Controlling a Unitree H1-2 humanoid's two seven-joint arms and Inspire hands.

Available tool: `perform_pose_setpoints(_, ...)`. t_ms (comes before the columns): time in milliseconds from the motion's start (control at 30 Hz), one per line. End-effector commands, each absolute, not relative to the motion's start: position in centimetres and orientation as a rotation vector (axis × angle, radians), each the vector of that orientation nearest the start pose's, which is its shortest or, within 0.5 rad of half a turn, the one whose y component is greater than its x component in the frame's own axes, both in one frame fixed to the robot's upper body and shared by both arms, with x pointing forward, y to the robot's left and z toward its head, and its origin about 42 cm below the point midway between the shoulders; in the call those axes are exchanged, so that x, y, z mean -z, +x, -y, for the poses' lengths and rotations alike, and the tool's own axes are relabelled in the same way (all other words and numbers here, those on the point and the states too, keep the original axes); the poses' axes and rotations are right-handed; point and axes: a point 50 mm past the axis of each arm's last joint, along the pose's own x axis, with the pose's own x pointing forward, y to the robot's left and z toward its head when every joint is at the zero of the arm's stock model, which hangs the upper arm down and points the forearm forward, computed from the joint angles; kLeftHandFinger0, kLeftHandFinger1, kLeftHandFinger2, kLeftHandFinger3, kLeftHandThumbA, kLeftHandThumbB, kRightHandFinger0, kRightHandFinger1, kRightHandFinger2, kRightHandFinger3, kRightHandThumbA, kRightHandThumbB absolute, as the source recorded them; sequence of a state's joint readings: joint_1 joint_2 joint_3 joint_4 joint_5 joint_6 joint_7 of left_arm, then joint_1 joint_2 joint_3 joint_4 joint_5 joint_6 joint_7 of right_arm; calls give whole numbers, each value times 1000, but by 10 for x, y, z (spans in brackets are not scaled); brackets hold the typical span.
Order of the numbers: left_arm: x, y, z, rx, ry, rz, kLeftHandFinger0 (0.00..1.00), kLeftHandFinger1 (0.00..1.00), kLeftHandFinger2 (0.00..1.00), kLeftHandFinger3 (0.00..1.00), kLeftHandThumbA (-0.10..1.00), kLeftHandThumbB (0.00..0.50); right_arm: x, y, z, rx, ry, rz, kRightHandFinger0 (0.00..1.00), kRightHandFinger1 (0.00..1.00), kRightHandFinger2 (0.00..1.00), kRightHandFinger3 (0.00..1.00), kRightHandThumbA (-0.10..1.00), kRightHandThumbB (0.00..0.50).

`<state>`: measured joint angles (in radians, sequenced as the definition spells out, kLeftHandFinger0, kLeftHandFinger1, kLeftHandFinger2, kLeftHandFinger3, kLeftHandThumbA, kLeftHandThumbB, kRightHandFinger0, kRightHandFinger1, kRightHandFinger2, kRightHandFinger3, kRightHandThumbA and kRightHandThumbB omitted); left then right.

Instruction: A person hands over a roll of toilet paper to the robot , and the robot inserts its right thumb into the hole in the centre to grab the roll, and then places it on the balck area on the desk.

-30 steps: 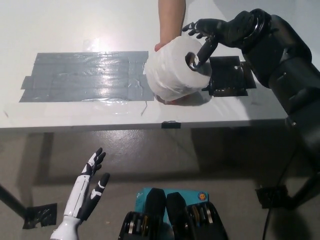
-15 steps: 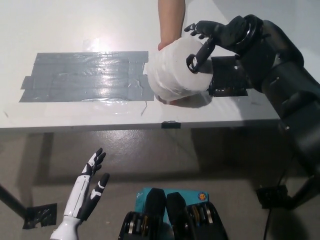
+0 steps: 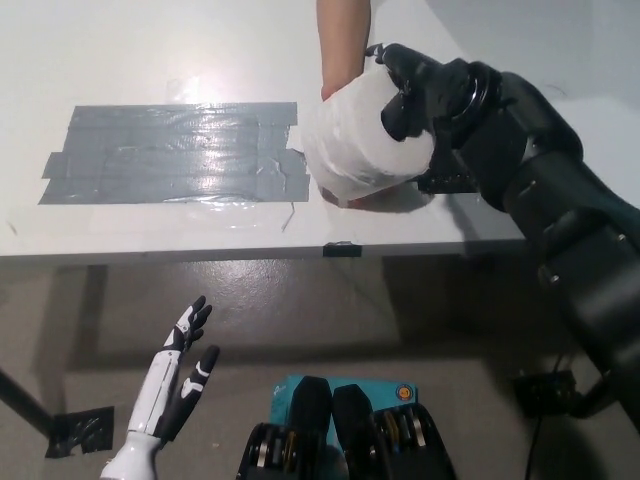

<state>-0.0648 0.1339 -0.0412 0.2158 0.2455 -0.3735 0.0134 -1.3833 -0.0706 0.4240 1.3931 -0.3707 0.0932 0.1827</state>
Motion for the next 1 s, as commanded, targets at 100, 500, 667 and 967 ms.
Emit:
perform_pose_setpoints(100,-91,302,-240,118,372,271,1000,1000,1000,1000,930,191,-336,590,90,-343,-1050,-18,1000,1000,1000,1000,1000,464)
perform_pose_setpoints(500,-94,306,-240,114,359,287,1000,1000,1000,1000,921,193,-299,585,102,-336,-1016,-70,79,343,463,386,-100,254)
perform_pose_setpoints(667,-97,311,-240,114,359,298,1000,1000,1000,1000,920,195,-293,587,121,-376,-840,-143,29,384,795,749,-100,263)
perform_pose_setpoints(967,-103,325,-236,125,352,313,1000,1000,1000,1000,903,176,-310,593,142,-285,-465,-173,73,587,954,878,-100,287)
